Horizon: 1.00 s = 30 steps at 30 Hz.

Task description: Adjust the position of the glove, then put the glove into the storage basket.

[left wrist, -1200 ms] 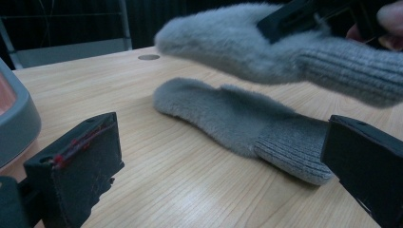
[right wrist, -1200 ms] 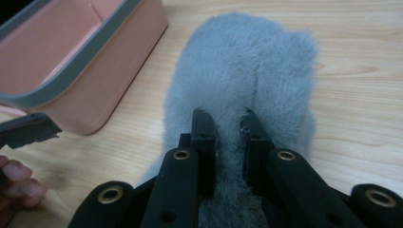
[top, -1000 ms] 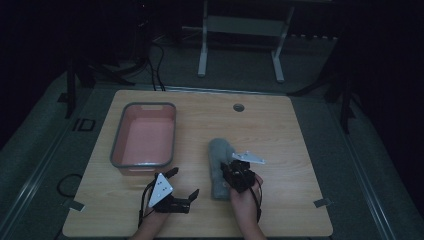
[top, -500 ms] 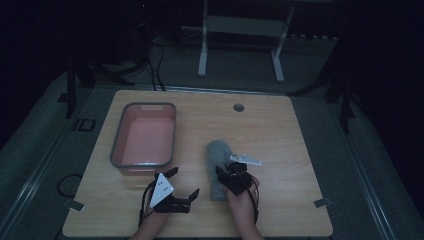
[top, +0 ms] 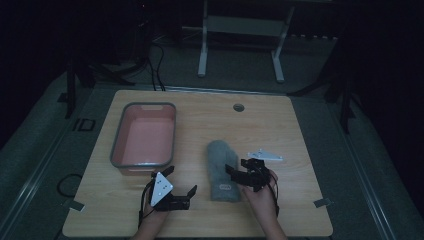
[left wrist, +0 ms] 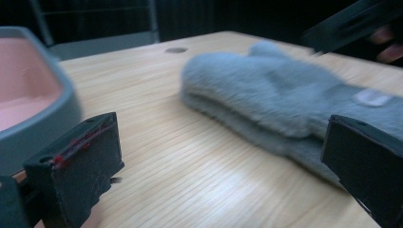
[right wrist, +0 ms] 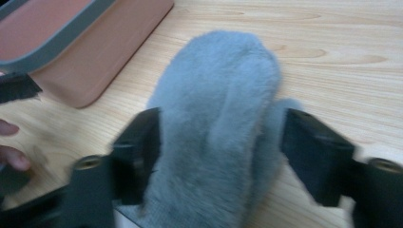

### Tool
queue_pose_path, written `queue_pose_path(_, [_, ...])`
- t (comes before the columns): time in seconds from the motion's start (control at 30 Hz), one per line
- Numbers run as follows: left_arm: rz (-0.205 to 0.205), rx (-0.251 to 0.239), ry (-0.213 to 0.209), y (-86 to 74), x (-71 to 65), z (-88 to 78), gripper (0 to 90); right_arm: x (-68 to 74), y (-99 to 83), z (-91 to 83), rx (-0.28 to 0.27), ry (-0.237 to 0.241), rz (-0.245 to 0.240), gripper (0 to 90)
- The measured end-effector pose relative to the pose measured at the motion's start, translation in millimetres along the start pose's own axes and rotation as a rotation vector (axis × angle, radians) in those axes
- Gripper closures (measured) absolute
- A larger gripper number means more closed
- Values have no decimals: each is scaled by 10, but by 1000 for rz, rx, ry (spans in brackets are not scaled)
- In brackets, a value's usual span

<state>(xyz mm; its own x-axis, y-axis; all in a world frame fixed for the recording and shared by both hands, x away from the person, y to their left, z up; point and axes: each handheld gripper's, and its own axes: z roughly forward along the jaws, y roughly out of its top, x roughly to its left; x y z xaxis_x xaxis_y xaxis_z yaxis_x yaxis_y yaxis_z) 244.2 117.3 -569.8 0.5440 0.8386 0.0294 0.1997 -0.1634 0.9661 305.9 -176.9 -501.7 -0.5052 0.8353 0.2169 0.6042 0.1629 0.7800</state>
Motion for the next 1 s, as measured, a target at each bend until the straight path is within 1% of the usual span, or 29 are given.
queue_pose_path(0.03, [5,13,8,2,1,0,2,-41,-12,-18,14,25,-49,128])
queue_pose_path(0.1, [22,37,22,17,-8,4,2,-74,-23,-31,43,34,-94,118])
queue_pose_path(0.13, [25,43,15,32,-7,4,2,-93,-24,-36,43,44,-98,118])
queue_pose_path(0.17, [10,47,7,60,-12,10,2,-109,-23,-39,42,50,-108,119])
queue_pose_path(0.2, [-10,51,-12,86,-12,16,2,-126,-25,-45,38,47,-145,120])
queue_pose_path(0.23, [-27,55,-37,112,-12,22,2,-143,-25,-51,38,33,-181,126])
queue_pose_path(0.27, [-32,58,-44,128,-15,31,2,-167,-25,-59,23,27,-206,129])
queue_pose_path(0.3, [-31,67,-51,149,-17,45,2,-189,-24,-69,6,29,-217,132])
queue_pose_path(0.37, [-33,75,-60,179,-23,75,2,-267,-7,-97,-37,55,-230,134])
queue_pose_path(0.4, [-33,82,-65,190,-26,90,2,-296,2,-111,-53,42,-241,144])
queue_pose_path(0.47, [-42,100,-75,205,-36,123,2,-335,18,-131,-68,51,-257,144])
queue_pose_path(0.5, [-48,111,-84,213,-43,141,2,-353,22,-136,-63,52,-255,142])
queue_pose_path(0.53, [-55,127,-101,229,-62,166,2,-368,27,-138,-51,65,-251,142])
queue_pose_path(0.57, [-55,127,-101,229,-62,166,2,-368,27,-138,-51,65,-251,142])
queue_pose_path(0.6, [-52,139,-104,238,-70,175,2,-384,37,-149,-17,82,-222,142])
queue_pose_path(0.63, [-56,146,-107,244,-77,183,3,-393,37,-151,-9,90,-211,141])
queue_pose_path(0.7, [-85,183,-141,287,-97,200,3,-400,37,-153,-2,99,-192,140])
queue_pose_path(0.73, [-93,197,-156,312,-113,208,3,-395,38,-157,-2,102,-192,127])
queue_pose_path(0.77, [-94,212,-165,341,-128,214,2,-381,40,-157,0,102,-196,116])
queue_pose_path(0.8, [-94,216,-173,378,-148,220,3,-368,45,-157,0,101,-206,116])
queue_pose_path(0.83, [-91,223,-174,401,-160,227,2,-347,49,-153,-1,114,-216,115])
queue_pose_path(0.87, [-88,237,-177,433,-170,244,2,-331,50,-147,-2,106,-222,116])
queue_pose_path(0.9, [-84,249,-183,464,-175,264,2,-313,54,-133,9,97,-228,116])
queue_pose_path(0.93, [-84,261,-201,499,-174,288,3,-304,55,-116,21,97,-233,121])
queue_pose_path(0.97, [-81,271,-206,521,-172,305,3,-295,57,-102,31,86,-229,139])
queue_pose_path(1.0, [-84,280,-214,545,-168,337,3,-292,59,-93,31,89,-228,147])
